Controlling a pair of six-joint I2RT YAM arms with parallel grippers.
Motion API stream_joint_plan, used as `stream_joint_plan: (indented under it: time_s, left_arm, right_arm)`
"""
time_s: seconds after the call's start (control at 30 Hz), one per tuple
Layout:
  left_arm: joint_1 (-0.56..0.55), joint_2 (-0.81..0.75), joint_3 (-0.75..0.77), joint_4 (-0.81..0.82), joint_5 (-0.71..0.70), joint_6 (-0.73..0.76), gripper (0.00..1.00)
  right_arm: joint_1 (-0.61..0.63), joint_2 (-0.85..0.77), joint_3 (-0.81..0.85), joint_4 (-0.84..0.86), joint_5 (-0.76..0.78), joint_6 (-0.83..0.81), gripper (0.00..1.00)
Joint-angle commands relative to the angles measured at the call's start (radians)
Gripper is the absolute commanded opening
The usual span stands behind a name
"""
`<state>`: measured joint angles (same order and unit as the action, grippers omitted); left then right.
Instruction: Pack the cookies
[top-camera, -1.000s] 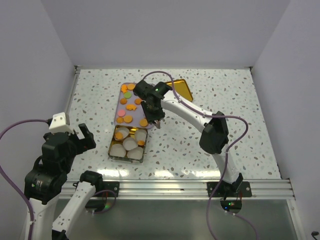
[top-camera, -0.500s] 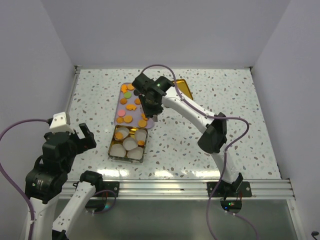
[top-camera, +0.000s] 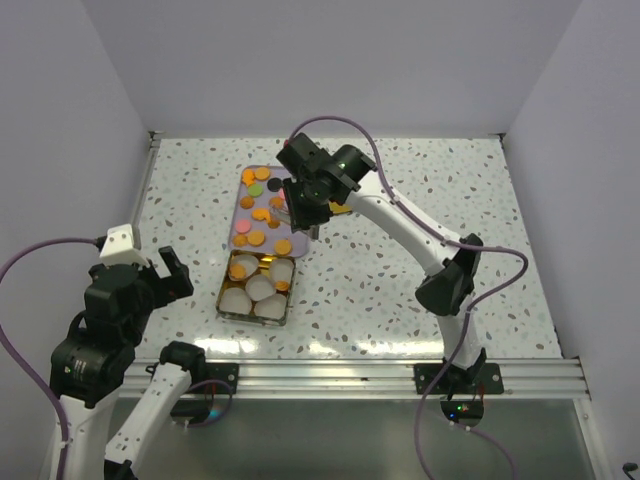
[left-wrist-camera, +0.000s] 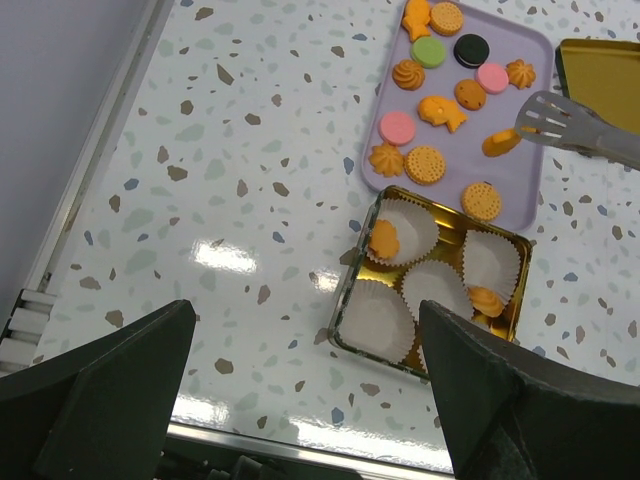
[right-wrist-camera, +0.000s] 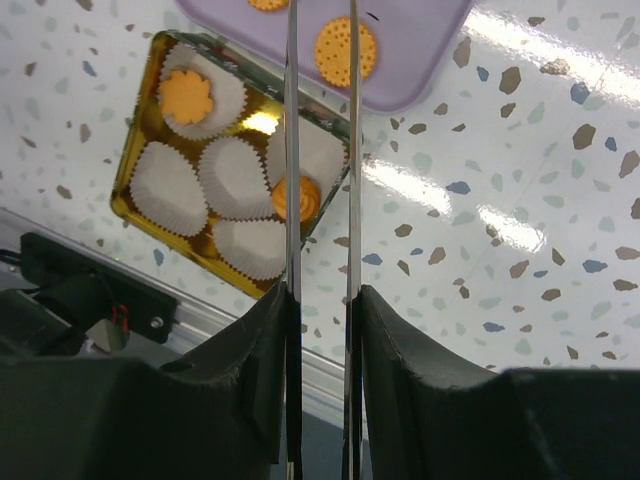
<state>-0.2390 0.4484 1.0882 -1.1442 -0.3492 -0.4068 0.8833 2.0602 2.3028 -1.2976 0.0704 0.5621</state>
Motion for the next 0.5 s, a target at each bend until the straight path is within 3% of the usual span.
stream_joint_plan:
  time_s: [0.0, 0.47]
  left_arm:
    - [-0.008, -0.011, -0.002, 0.046, 0.01, 0.014, 1.0]
    - [-0.008, -0.02, -0.002, 0.046, 0.01, 0.014, 1.0]
  right_arm:
    - [0.017, -0.092, 0.004, 0.037, -0.04, 0.032, 0.31]
    - [0.141, -0.158, -0.022, 0.049, -0.096, 0.047, 0.32]
